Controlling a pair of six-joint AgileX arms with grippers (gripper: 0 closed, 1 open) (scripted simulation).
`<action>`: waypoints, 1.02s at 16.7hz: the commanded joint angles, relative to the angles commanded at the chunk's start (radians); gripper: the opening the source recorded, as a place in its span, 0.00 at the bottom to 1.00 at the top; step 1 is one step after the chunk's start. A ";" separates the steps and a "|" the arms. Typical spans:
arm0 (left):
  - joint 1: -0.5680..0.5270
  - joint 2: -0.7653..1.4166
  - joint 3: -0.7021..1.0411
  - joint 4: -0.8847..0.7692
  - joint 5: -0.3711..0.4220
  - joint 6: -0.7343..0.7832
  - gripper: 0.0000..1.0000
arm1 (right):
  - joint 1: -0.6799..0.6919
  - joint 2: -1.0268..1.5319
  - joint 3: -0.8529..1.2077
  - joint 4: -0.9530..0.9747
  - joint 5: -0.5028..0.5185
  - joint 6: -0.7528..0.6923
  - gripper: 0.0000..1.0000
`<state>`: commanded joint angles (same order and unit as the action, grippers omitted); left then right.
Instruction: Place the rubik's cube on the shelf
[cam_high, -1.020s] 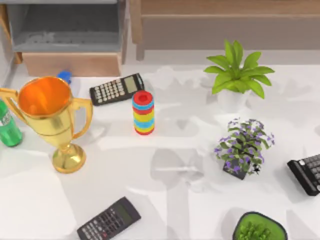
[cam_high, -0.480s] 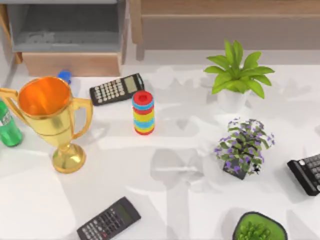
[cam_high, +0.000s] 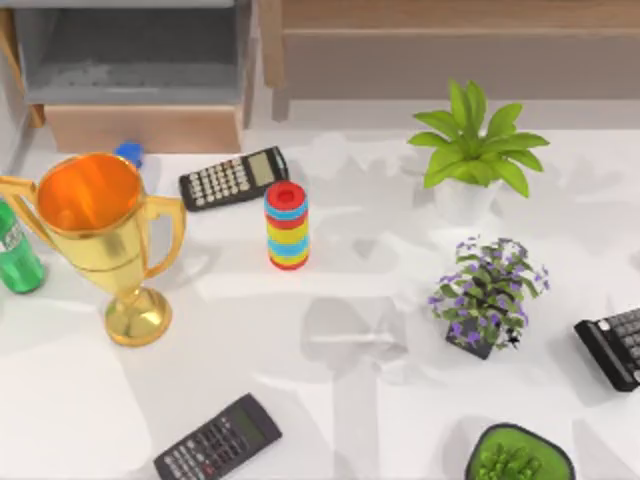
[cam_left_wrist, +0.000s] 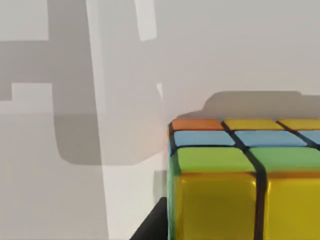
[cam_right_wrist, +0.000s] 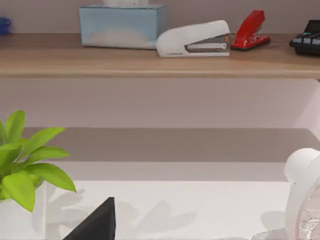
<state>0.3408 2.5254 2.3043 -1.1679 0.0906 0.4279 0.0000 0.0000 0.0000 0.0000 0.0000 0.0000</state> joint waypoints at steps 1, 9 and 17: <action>0.000 0.000 0.000 0.000 0.000 0.000 0.00 | 0.000 0.000 0.000 0.000 0.000 0.000 1.00; 0.030 -0.120 0.077 -0.154 0.024 0.025 0.00 | 0.000 0.000 0.000 0.000 0.000 0.000 1.00; 0.036 -0.177 0.221 -0.235 0.015 0.036 0.00 | 0.000 0.000 0.000 0.000 0.000 0.000 1.00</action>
<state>0.3769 2.3482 2.5255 -1.4028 0.1058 0.4644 0.0000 0.0000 0.0000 0.0000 0.0000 0.0000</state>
